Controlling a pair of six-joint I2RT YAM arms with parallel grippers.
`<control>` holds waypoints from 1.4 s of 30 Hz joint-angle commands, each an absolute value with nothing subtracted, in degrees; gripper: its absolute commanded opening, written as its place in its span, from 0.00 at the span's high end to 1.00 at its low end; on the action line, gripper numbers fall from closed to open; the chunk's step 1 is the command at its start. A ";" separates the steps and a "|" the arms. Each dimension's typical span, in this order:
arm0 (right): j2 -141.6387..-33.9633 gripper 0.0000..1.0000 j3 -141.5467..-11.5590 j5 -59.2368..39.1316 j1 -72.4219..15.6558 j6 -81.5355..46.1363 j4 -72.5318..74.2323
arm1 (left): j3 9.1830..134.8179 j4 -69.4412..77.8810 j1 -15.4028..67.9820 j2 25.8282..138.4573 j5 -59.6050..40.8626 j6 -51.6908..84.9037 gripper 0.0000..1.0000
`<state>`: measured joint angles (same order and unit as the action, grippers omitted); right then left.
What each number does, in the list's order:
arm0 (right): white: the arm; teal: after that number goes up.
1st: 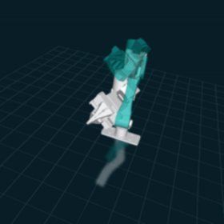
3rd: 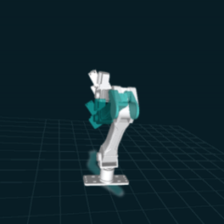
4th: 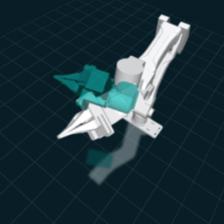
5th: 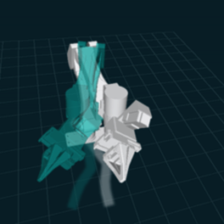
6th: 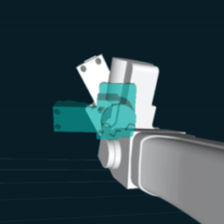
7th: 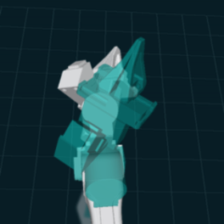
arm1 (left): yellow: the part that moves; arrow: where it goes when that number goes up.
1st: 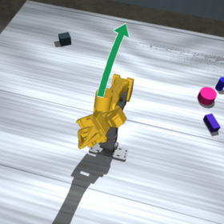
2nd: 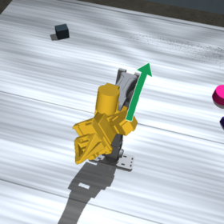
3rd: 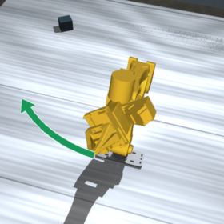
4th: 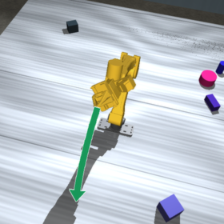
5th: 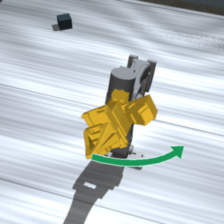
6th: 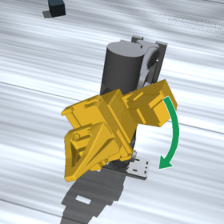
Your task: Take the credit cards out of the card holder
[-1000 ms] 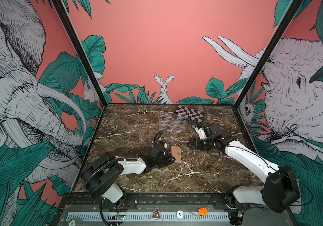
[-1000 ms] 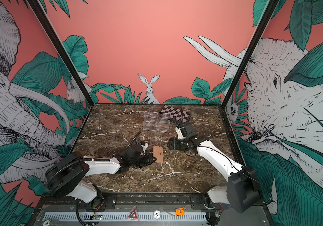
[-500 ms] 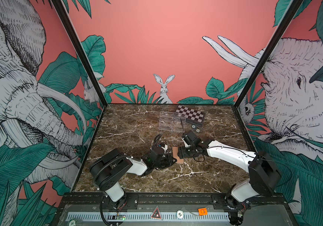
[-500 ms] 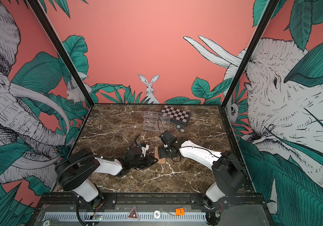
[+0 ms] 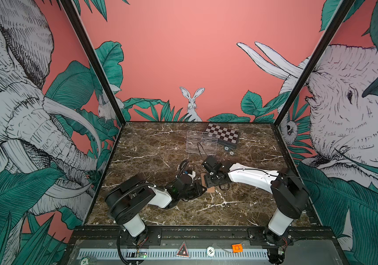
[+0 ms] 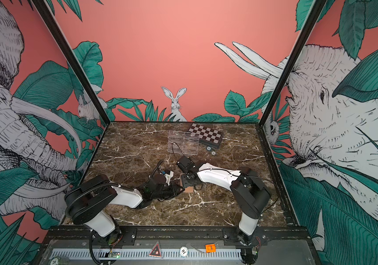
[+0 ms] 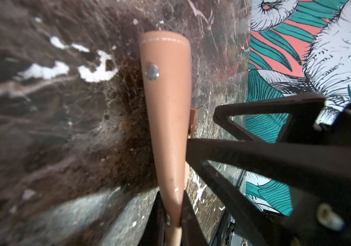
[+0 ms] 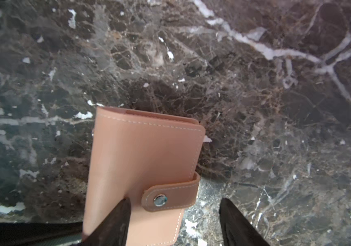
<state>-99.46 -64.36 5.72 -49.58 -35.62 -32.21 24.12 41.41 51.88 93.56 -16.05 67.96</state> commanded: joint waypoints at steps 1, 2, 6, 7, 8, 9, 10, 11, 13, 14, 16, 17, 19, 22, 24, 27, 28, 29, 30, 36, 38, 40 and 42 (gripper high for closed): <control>-100.82 0.35 -65.22 8.76 -50.70 -35.97 -33.53 | 22.41 40.91 53.13 94.33 -15.28 68.97 1.00; -101.12 0.36 -65.04 9.10 -50.71 -36.15 -33.72 | 22.22 40.91 53.32 94.47 -15.08 69.08 1.00; -102.19 0.39 -64.59 10.40 -50.71 -36.65 -33.74 | 22.06 40.85 53.80 94.54 -14.70 69.17 1.00; -102.37 0.40 -64.60 10.71 -50.71 -36.77 -33.83 | 22.02 40.85 53.79 94.51 -14.64 69.26 1.00; -102.63 0.41 -64.68 11.15 -50.71 -36.80 -34.01 | 21.90 40.82 53.91 94.41 -14.52 69.31 1.00; -102.79 0.42 -64.69 11.66 -50.68 -36.75 -34.32 | 21.80 40.87 53.88 94.41 -14.42 69.34 1.00; -102.91 0.43 -64.76 12.33 -50.71 -36.78 -34.57 | 21.72 40.87 53.88 94.38 -14.30 69.42 1.00; -103.08 0.43 -64.86 12.89 -50.71 -36.81 -34.78 | 21.71 40.84 53.88 94.39 -14.24 69.43 1.00; -103.48 0.45 -65.06 13.90 -50.70 -36.50 -35.35 | 21.67 40.56 54.01 94.33 -14.15 69.35 1.00; -103.69 0.46 -65.34 14.08 -50.71 -36.31 -35.65 | 21.75 40.52 54.05 94.37 -14.08 69.41 1.00; -104.14 0.50 -65.87 14.80 -50.79 -36.02 -36.26 | 21.80 40.26 54.05 94.39 -14.05 69.35 1.00; -104.39 0.52 -66.10 15.63 -50.88 -35.93 -36.80 | 21.83 40.17 54.17 94.26 -13.98 69.26 1.00; -104.66 0.55 -66.35 17.25 -50.92 -35.55 -37.61 | 21.94 39.74 54.14 94.13 -13.87 69.13 1.00; -105.32 0.58 -66.47 19.05 -50.97 -35.42 -38.47 | 21.73 39.23 54.17 93.78 -13.52 69.10 1.00; -105.95 0.61 -66.78 20.06 -51.15 -35.40 -39.30 | 21.45 39.46 54.23 93.77 -13.46 69.31 1.00; -106.43 0.64 -66.64 20.44 -51.34 -35.25 -38.87 | 21.49 39.34 54.23 93.78 -13.47 69.29 1.00; -106.60 0.66 -66.50 20.30 -51.49 -35.20 -38.49 | 21.59 39.24 54.23 93.77 -13.49 69.25 1.00; -106.85 0.67 -66.45 20.30 -51.59 -35.19 -38.27 | 21.73 39.22 54.23 93.85 -13.55 69.20 1.00; -107.24 0.70 -66.47 20.41 -51.63 -35.20 -38.15 | 21.80 39.27 54.23 93.92 -13.68 69.19 1.00; -108.52 0.77 -66.09 19.70 -51.82 -36.12 -37.29 | 21.80 39.11 54.32 93.76 -13.55 69.35 1.00; -108.72 0.82 -65.97 19.61 -51.89 -36.25 -37.05 | 21.67 38.97 54.32 93.65 -13.50 69.21 1.00; -109.11 0.86 -65.83 19.55 -51.94 -36.39 -36.84 | 21.69 38.55 54.35 93.60 -13.40 69.14 1.00; -109.54 0.89 -65.57 19.48 -51.88 -36.40 -36.66 | 21.71 38.54 54.32 93.55 -13.36 69.16 1.00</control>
